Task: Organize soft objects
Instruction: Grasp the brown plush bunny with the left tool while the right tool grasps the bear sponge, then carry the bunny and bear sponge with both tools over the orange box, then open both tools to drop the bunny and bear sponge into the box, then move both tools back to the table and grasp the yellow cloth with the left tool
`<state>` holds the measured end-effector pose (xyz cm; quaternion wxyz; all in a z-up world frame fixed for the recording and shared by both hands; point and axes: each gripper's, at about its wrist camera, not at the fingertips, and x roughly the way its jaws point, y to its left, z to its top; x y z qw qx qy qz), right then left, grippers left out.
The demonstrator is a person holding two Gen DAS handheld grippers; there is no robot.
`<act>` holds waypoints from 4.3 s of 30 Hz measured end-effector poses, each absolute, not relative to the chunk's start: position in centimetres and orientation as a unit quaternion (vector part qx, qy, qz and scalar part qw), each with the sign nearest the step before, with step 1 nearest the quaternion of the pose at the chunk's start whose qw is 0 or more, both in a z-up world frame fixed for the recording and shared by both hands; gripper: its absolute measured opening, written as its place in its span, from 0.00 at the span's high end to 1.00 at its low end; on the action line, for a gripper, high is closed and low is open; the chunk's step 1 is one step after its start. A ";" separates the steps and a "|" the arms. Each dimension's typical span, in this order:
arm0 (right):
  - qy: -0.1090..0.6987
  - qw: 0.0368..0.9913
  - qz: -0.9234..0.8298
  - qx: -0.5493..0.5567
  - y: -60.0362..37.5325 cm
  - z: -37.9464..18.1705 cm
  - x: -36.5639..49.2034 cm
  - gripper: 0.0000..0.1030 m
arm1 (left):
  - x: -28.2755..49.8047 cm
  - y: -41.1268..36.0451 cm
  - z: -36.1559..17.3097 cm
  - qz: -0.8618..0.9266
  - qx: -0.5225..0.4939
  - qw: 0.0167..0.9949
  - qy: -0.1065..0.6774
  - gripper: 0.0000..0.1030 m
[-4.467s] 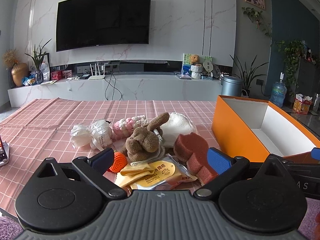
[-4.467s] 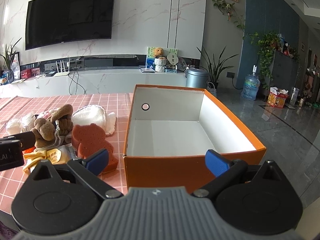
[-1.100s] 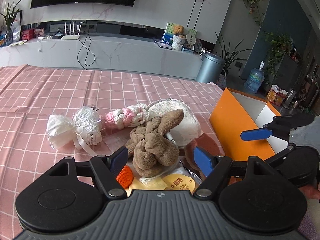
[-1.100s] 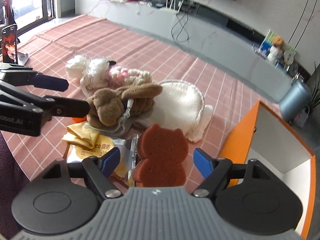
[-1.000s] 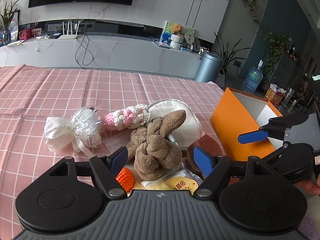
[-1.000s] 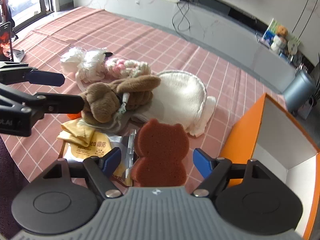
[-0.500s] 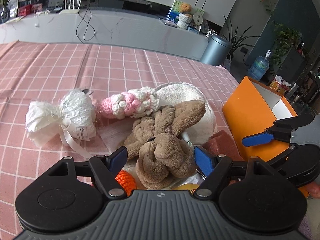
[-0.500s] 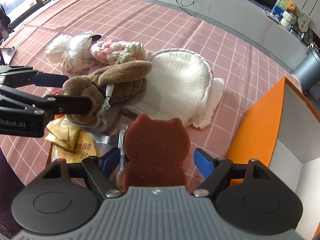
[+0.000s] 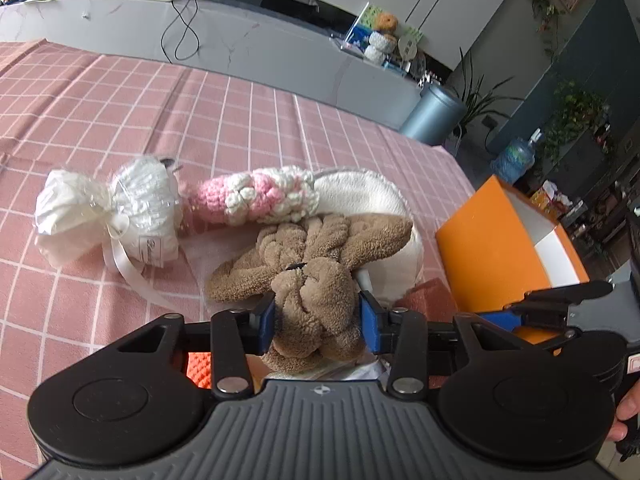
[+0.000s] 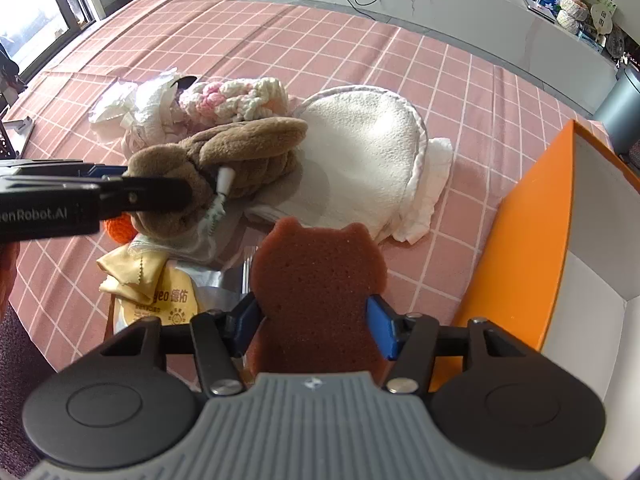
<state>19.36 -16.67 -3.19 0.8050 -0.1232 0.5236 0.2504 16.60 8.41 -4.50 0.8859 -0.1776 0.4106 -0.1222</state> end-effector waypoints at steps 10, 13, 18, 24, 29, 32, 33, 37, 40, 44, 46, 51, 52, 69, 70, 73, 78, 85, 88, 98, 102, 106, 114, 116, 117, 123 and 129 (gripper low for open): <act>0.490 0.826 0.257 -0.107 -17.8 -0.4 17.9 0.47 | 14.8 8.4 -0.7 -0.119 -0.177 0.909 0.358 0.64; 0.480 0.832 0.260 -0.094 -18.2 0.9 17.4 0.47 | 14.1 8.1 0.4 -0.125 -0.171 0.916 0.341 0.64; 0.459 0.845 0.263 -0.080 -18.9 2.9 16.3 0.47 | 12.7 7.2 2.5 -0.123 -0.149 0.930 0.312 0.64; 0.426 0.864 0.261 -0.064 -20.5 5.7 14.6 0.47 | 11.0 6.0 4.8 -0.130 -0.133 0.942 0.281 0.64; 0.400 0.881 0.247 -0.054 -23.0 8.0 13.2 0.47 | 10.1 4.5 6.6 -0.146 -0.120 0.948 0.256 0.64; 0.392 0.890 0.227 -0.058 -24.8 8.9 12.4 0.47 | 9.7 3.2 7.4 -0.161 -0.114 0.949 0.244 0.64; 0.390 0.892 0.220 -0.059 -25.6 9.1 12.2 0.47 | 9.7 2.6 7.6 -0.168 -0.112 0.950 0.240 0.64; 0.394 0.898 0.185 -0.058 -28.8 9.3 11.6 0.47 | 9.4 -0.3 8.4 -0.196 -0.094 0.949 0.227 0.64; 0.404 0.899 0.160 -0.055 -31.2 9.2 11.2 0.47 | 9.5 -3.4 8.7 -0.226 -0.072 0.947 0.218 0.64; 0.418 0.898 0.126 -0.058 -34.3 8.5 10.4 0.47 | 9.8 -7.1 8.4 -0.262 -0.045 0.939 0.218 0.64; 0.427 0.895 0.110 -0.060 -35.5 7.9 10.4 0.47 | 9.9 -8.8 8.0 -0.278 -0.029 0.935 0.219 0.64; 0.454 0.886 0.080 -0.051 -37.8 6.0 11.0 0.47 | 10.0 -12.9 6.2 -0.309 0.023 0.923 0.230 0.64; 0.459 0.884 0.077 -0.047 -38.1 5.6 11.2 0.47 | 10.0 -13.5 5.7 -0.310 0.033 0.921 0.234 0.64; 0.538 0.839 0.080 -0.029 -38.8 -0.5 15.0 0.46 | 9.9 -17.4 1.0 -0.321 0.145 0.879 0.320 0.63; 0.541 0.836 0.080 -0.032 -38.6 -0.8 15.3 0.46 | 10.0 -17.6 0.9 -0.321 0.148 0.876 0.329 0.62; 0.549 0.830 0.080 -0.048 -38.0 -1.5 15.8 0.46 | 10.4 -17.7 0.6 -0.321 0.155 0.864 0.357 0.62; 0.558 0.823 0.077 -0.074 -37.2 -2.5 16.2 0.44 | 10.7 -18.0 -0.1 -0.322 0.170 0.852 0.377 0.58; 0.562 0.818 0.076 -0.096 -36.7 -2.7 16.0 0.42 | 10.7 -18.0 -0.5 -0.319 0.177 0.848 0.385 0.50; 0.563 0.817 0.076 -0.101 -36.6 -2.8 15.9 0.42 | 10.7 -18.1 -0.7 -0.317 0.184 0.842 0.395 0.46; 0.551 0.824 0.067 -0.115 -36.7 -2.0 15.4 0.30 | 10.9 -17.7 -0.5 -0.335 0.162 0.831 0.413 0.26; 0.542 0.830 0.065 -0.112 -37.1 -1.1 15.0 0.30 | 11.0 -16.8 0.3 -0.333 0.131 0.841 0.406 0.19; 0.529 0.840 0.064 -0.103 -37.4 0.0 14.7 0.30 | 10.8 -15.5 1.4 -0.329 0.112 0.852 0.391 0.17; 0.504 0.856 0.102 -0.058 -36.2 1.5 14.1 0.44 | 11.0 -10.8 3.0 -0.289 0.045 0.884 0.364 0.17; 0.502 0.856 0.116 -0.047 -35.4 1.2 14.2 0.49 | 11.3 -9.5 3.0 -0.272 0.027 0.891 0.362 0.17; 0.503 0.855 0.123 -0.040 -35.1 1.1 14.3 0.51 | 11.4 -9.0 3.0 -0.264 0.019 0.894 0.363 0.17; 0.521 0.841 0.146 -0.018 -33.2 -0.8 15.3 0.54 | 11.8 -6.5 1.9 -0.228 -0.015 0.901 0.369 0.17; 0.554 0.819 0.151 -0.001 -32.7 -3.5 16.4 0.72 | 11.8 -4.9 0.7 -0.210 -0.028 0.901 0.379 0.17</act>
